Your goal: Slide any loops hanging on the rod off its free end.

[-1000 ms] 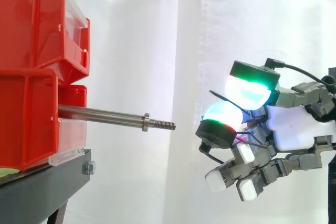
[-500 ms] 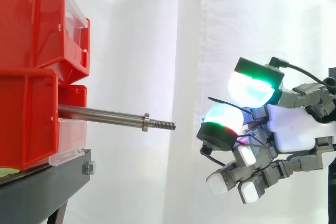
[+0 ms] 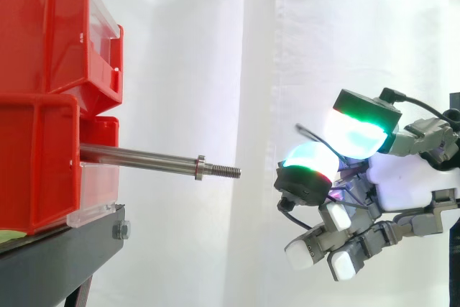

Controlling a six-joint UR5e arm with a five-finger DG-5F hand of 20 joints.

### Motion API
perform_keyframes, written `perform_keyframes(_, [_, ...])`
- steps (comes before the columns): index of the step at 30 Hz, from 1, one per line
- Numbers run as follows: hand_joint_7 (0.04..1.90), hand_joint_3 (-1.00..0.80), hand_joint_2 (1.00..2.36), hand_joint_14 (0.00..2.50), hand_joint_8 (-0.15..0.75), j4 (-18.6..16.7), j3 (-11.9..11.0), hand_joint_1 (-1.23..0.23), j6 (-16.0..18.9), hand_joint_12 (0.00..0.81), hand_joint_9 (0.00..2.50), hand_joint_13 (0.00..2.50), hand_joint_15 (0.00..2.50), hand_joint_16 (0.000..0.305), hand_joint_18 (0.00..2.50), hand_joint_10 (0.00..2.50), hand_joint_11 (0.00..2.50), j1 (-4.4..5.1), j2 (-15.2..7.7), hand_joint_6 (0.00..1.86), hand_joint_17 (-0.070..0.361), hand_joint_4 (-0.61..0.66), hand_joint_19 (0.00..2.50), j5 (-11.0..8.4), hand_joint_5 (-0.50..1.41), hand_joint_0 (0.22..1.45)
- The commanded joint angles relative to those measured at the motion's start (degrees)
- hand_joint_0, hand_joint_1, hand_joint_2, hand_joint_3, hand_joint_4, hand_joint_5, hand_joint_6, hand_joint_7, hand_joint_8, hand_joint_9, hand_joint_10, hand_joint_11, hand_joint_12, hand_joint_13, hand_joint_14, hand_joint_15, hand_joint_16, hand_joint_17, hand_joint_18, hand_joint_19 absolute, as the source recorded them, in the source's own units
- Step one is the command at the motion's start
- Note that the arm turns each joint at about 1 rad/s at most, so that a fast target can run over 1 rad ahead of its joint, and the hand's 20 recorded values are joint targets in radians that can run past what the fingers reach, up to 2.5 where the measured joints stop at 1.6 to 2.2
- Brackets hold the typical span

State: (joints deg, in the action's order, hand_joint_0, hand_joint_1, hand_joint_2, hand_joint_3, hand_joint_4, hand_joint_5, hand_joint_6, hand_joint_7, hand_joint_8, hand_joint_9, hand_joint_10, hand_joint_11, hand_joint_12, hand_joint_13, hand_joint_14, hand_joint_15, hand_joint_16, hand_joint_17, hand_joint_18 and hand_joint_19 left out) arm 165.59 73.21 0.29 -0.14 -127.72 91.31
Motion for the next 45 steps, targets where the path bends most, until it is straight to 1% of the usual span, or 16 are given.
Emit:
perform_keyframes(1, [1.22,-0.41,1.01,0.0,0.286,0.18,0.0,-0.82,0.06,0.288,0.97,0.72,0.11,0.038,0.78,0.01,0.39,-0.12,-0.07,0.88,0.086,0.06,0.37,0.01,-0.15,0.66])
perform_keyframes(7, [1.21,-0.37,1.01,0.0,0.285,0.26,0.0,-0.81,0.06,0.287,0.98,0.73,0.11,0.038,0.78,0.01,0.39,-0.12,0.01,0.89,0.086,0.04,0.38,0.01,-0.16,0.65])
perform_keyframes(13, [1.2,-0.34,1.01,0.0,0.293,0.26,-0.09,-0.77,0.06,0.286,1.01,0.72,0.13,0.039,0.78,0.01,0.4,-0.03,0.01,0.89,0.088,0.06,0.4,0.09,-0.15,0.63])
perform_keyframes(17, [1.17,-0.36,1.01,0.01,0.294,0.62,0.0,-0.72,-0.03,0.29,1.02,0.72,0.14,0.04,0.76,0.01,0.39,-0.03,-0.07,0.89,0.09,0.1,0.43,0.01,-0.15,0.61])
perform_keyframes(19, [1.19,-0.4,1.01,0.0,0.298,0.7,0.0,-0.67,-0.12,0.294,1.02,0.71,0.14,0.041,0.76,0.01,0.39,-0.12,0.01,0.88,0.091,0.12,0.43,0.01,-0.15,0.6])
perform_keyframes(20, [1.14,-0.42,1.01,0.01,0.299,0.79,0.0,-0.62,-0.12,0.293,1.03,0.71,0.15,0.041,0.76,0.01,0.39,-0.12,0.01,0.88,0.092,0.13,0.43,0.01,-0.15,0.59])
perform_keyframes(23, [1.16,-0.44,1.0,0.0,0.3,0.97,0.0,-0.59,-0.12,0.295,1.03,0.71,0.14,0.041,0.76,0.01,0.38,-0.03,-0.07,0.87,0.091,0.13,0.43,0.09,-0.15,0.59])
perform_keyframes(26, [1.16,-0.5,1.0,0.01,0.307,1.14,0.0,-0.61,-0.12,0.301,1.03,0.72,0.15,0.041,0.76,0.01,0.38,-0.03,0.01,0.87,0.092,0.15,0.43,0.01,-0.15,0.58])
perform_keyframes(28, [1.17,-0.5,1.0,0.0,0.303,1.14,0.0,-0.67,-0.03,0.302,1.03,0.73,0.14,0.041,0.77,0.01,0.38,-0.03,0.01,0.86,0.092,0.15,0.42,0.01,-0.15,0.57])
perform_keyframes(30, [1.17,-0.5,1.0,0.01,0.296,1.14,-0.09,-0.78,-0.03,0.303,1.01,0.74,0.13,0.041,0.77,0.01,0.4,-0.03,0.01,0.86,0.091,0.15,0.4,0.01,-0.15,0.59])
perform_keyframes(33, [1.17,-0.5,1.0,0.0,0.287,1.14,0.0,-0.85,-0.03,0.299,0.99,0.74,0.13,0.04,0.78,0.01,0.4,-0.03,0.01,0.87,0.089,0.15,0.38,-0.08,-0.16,0.62])
perform_keyframes(37, [1.21,-0.48,1.0,0.0,0.284,1.32,-0.09,-0.88,-0.03,0.298,0.98,0.75,0.13,0.039,0.79,0.01,0.4,0.06,0.01,0.87,0.088,0.11,0.38,0.01,-0.16,0.66])
perform_keyframes(39, [1.27,-0.35,1.01,0.01,0.288,1.41,0.0,-0.88,-0.03,0.296,0.98,0.76,0.13,0.039,0.81,0.01,0.41,0.14,-0.07,0.89,0.088,0.04,0.38,0.01,-0.17,0.66])
perform_keyframes(41, [1.27,-0.29,1.02,0.01,0.293,1.49,0.0,-0.86,-0.03,0.293,1.01,0.77,0.14,0.039,0.81,0.01,0.43,0.23,-0.07,0.91,0.088,0.0,0.38,-0.08,-0.17,0.66])
perform_keyframes(42, [1.31,-0.27,1.02,0.01,0.293,1.49,0.0,-0.85,-0.03,0.294,1.01,0.78,0.15,0.039,0.82,0.01,0.43,0.23,-0.07,0.91,0.088,-0.02,0.39,-0.08,-0.17,0.66])
perform_keyframes(45, [1.28,-0.26,1.02,0.01,0.298,1.41,0.0,-0.82,0.06,0.295,1.03,0.78,0.16,0.039,0.82,0.01,0.43,0.23,0.01,0.91,0.088,-0.02,0.41,-0.08,-0.16,0.65])
